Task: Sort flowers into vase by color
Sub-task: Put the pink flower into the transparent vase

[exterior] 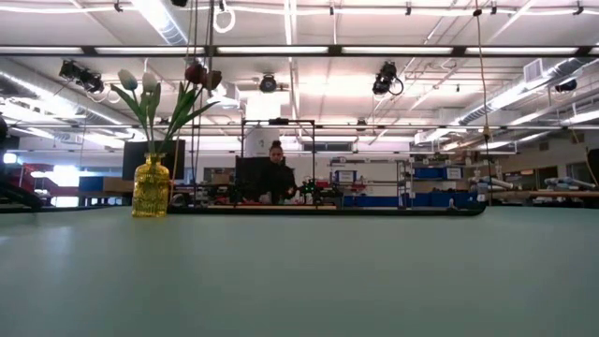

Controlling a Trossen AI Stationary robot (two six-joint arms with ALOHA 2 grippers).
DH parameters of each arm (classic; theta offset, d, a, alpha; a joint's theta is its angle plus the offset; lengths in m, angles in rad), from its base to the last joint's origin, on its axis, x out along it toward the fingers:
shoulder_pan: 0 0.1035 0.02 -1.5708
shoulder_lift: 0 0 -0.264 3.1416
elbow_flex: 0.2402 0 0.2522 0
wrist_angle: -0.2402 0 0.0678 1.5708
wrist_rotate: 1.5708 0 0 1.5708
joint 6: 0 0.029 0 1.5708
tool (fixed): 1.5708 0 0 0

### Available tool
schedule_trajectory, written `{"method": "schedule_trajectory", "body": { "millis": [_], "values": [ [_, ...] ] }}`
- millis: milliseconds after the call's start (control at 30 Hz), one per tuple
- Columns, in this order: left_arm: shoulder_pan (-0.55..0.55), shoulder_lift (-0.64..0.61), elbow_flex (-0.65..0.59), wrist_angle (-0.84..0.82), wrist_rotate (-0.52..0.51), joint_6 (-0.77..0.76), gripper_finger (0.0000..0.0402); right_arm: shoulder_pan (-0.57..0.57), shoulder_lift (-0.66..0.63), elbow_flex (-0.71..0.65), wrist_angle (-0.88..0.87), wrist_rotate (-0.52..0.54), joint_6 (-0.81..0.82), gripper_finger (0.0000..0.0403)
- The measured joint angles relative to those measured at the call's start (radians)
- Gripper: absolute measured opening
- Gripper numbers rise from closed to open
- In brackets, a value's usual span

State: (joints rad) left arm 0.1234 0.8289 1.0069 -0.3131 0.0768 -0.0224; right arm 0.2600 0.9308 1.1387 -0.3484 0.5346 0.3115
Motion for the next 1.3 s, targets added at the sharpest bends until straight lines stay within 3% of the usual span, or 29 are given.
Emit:
{"method": "schedule_trajectory", "body": {
  "millis": [267, 500, 733, 1000, 1300],
  "values": [
    [-0.148, -0.004, 0.000, -0.116, 0.034, 0.058, 0.0007, 0.000, -0.127, -0.105, 0.041, -0.035, 0.002, 0.0103],
    [-0.272, -0.053, 0.000, -0.239, -0.030, 0.014, 0.0007, 0.000, -0.122, -0.106, 0.041, -0.034, 0.002, 0.0103],
    [-0.308, -0.188, 0.000, -0.346, -0.025, 0.033, 0.0007, 0.000, -0.105, -0.106, 0.041, -0.032, 0.001, 0.0103],
    [-0.357, -0.414, 0.001, -0.472, 0.072, -0.013, 0.0006, 0.000, -0.080, -0.106, 0.041, -0.032, 0.000, 0.0103],
    [-0.360, -0.538, 0.001, -0.530, 0.243, 0.033, 0.0006, 0.000, -0.046, -0.106, 0.041, -0.032, 0.000, 0.0103]
  ]
}}
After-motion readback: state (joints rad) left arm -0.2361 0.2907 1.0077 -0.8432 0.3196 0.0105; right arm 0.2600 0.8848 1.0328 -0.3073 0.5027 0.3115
